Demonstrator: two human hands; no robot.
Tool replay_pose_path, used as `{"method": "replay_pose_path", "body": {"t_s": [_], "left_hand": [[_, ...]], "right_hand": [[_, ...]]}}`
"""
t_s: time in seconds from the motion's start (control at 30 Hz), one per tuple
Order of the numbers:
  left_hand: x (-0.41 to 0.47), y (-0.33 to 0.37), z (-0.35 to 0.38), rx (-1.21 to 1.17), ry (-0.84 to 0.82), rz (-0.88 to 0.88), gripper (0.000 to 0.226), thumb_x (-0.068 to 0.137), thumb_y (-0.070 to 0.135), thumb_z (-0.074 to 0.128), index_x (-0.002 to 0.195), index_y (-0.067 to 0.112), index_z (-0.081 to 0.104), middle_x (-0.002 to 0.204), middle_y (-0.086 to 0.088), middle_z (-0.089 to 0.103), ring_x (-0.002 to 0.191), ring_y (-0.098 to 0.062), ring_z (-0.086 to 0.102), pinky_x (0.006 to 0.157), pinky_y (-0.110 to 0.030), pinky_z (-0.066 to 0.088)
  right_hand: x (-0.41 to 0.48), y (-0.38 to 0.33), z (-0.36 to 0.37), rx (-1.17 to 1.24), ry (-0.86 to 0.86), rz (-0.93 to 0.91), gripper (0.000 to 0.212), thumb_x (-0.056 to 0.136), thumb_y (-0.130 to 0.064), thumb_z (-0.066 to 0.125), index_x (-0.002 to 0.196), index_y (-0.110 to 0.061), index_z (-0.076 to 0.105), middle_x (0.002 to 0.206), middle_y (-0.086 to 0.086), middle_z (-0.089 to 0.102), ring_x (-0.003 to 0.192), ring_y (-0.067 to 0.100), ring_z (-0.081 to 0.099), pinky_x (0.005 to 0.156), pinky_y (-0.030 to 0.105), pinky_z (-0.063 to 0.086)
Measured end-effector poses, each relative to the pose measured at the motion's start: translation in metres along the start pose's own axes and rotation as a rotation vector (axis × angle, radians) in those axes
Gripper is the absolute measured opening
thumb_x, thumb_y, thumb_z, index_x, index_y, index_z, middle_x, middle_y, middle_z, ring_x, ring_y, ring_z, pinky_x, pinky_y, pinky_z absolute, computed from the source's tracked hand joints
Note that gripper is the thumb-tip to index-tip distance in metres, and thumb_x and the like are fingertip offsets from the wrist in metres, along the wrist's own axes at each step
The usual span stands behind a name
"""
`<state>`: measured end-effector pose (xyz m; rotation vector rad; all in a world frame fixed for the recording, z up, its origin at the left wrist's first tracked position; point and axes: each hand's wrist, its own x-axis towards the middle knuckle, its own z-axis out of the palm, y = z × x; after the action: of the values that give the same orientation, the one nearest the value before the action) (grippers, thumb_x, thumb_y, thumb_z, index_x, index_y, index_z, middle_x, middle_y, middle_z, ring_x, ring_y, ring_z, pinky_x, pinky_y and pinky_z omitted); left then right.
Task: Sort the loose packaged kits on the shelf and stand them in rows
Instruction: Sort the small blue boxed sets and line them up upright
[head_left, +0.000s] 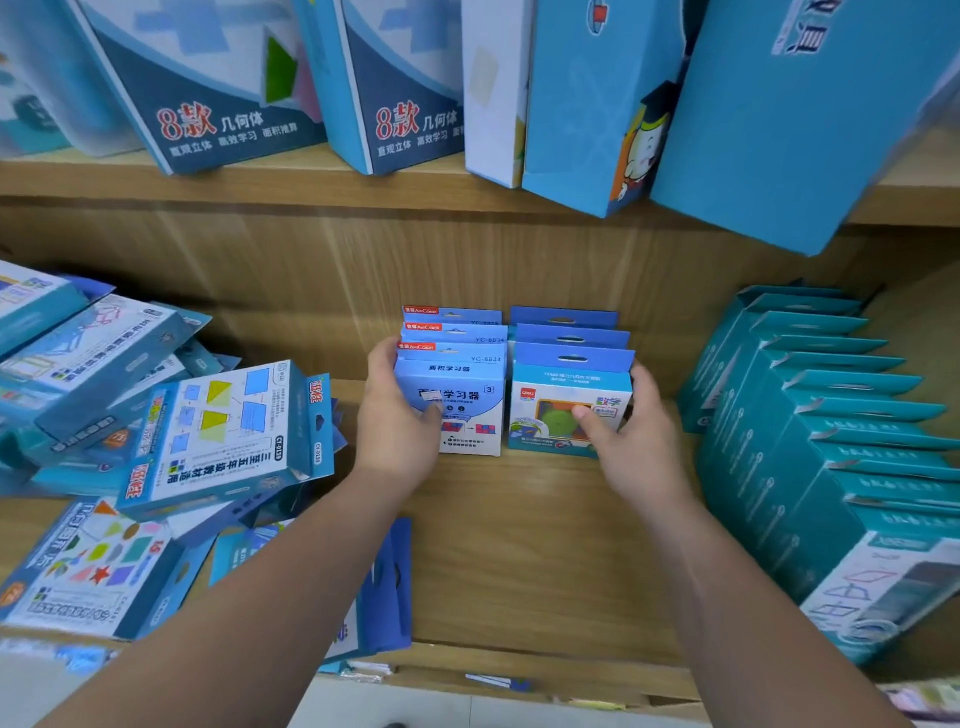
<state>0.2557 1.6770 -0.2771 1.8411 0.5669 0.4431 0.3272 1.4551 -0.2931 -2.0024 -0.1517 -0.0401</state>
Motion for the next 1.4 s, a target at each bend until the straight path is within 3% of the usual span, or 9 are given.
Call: {"method": "replay_pose_path", "body": {"t_s": [0.07,0.2,0.37,0.53,0.87,1.03,1.2,1.3,1.4], "left_hand": [[0.001,-0.004,0.001,-0.015,-0.010,-0.018,0.081,0.088,-0.005,0.065,0.136,0.050,0.029,0.110,0.034,0.055,0.104,0.002,0.064,0.072,-0.021,0.057],[0.001,-0.007,0.003,-0.081,-0.052,-0.108,0.098,0.085,0.000,0.073,0.153,0.039,0.013,0.110,0.027,0.059,0.091,0.007,0.066,0.066,-0.014,0.052],[0.006,-0.008,0.007,-0.147,-0.018,-0.157,0.086,0.082,0.003,0.078,0.145,0.036,0.030,0.116,0.014,0.063,0.091,0.001,0.066,0.057,-0.012,0.052],[0.009,-0.013,0.010,-0.201,-0.009,-0.138,0.083,0.080,-0.001,0.078,0.141,0.037,0.036,0.119,0.015,0.064,0.101,-0.004,0.068,0.066,-0.018,0.057],[0.013,-0.020,0.006,-0.250,-0.009,-0.134,0.091,0.080,-0.009,0.074,0.140,0.045,0.032,0.125,0.012,0.062,0.113,-0.008,0.064,0.087,-0.036,0.059],[0.016,-0.020,0.006,-0.228,0.018,-0.146,0.098,0.078,-0.012,0.072,0.146,0.042,0.027,0.124,0.014,0.062,0.107,-0.001,0.064,0.082,-0.027,0.058],[0.012,-0.012,0.003,-0.159,0.009,-0.176,0.106,0.081,-0.007,0.073,0.152,0.042,0.012,0.124,0.012,0.060,0.103,-0.002,0.064,0.071,-0.019,0.055],[0.007,-0.011,0.001,-0.122,0.054,-0.198,0.113,0.081,-0.003,0.076,0.156,0.038,0.001,0.135,0.008,0.054,0.116,-0.010,0.059,0.092,-0.032,0.052],[-0.007,-0.008,-0.001,-0.086,0.038,-0.180,0.113,0.082,0.001,0.074,0.156,0.037,-0.003,0.140,0.010,0.045,0.124,-0.011,0.055,0.103,-0.038,0.050]], "right_hand": [[0.003,-0.002,0.000,0.028,-0.049,0.016,0.057,0.089,-0.017,0.074,0.139,-0.025,0.047,0.116,-0.011,0.070,0.102,0.008,0.066,0.078,0.008,0.046],[0.008,-0.003,0.001,0.139,-0.126,0.083,0.066,0.090,-0.019,0.074,0.146,-0.026,0.040,0.116,-0.015,0.071,0.100,0.000,0.069,0.092,0.028,0.054],[0.009,-0.004,0.009,0.228,-0.164,0.103,0.067,0.092,-0.010,0.070,0.148,-0.022,0.035,0.119,-0.011,0.072,0.105,0.004,0.070,0.100,0.036,0.054],[0.008,-0.005,0.007,0.249,-0.168,0.084,0.061,0.093,-0.012,0.069,0.145,-0.023,0.039,0.114,-0.015,0.072,0.100,-0.001,0.070,0.091,0.026,0.056],[0.009,-0.008,0.017,0.215,-0.171,0.082,0.060,0.094,-0.018,0.069,0.145,-0.026,0.039,0.111,-0.018,0.072,0.099,-0.002,0.070,0.090,0.026,0.057],[0.010,-0.007,0.021,0.192,-0.206,0.082,0.060,0.094,-0.022,0.069,0.144,-0.030,0.038,0.117,-0.015,0.072,0.106,0.005,0.070,0.100,0.042,0.054],[0.009,-0.006,0.022,0.174,-0.183,0.096,0.062,0.093,-0.026,0.070,0.145,-0.031,0.037,0.115,-0.017,0.071,0.104,0.003,0.069,0.100,0.044,0.054],[0.006,-0.006,0.022,0.127,-0.147,0.093,0.073,0.090,-0.030,0.073,0.150,-0.030,0.032,0.119,-0.017,0.070,0.107,0.003,0.068,0.100,0.044,0.053],[-0.007,-0.009,0.021,0.014,-0.033,0.063,0.091,0.085,-0.035,0.078,0.157,-0.026,0.022,0.148,-0.005,0.052,0.134,0.008,0.048,0.113,0.031,0.037]]}}
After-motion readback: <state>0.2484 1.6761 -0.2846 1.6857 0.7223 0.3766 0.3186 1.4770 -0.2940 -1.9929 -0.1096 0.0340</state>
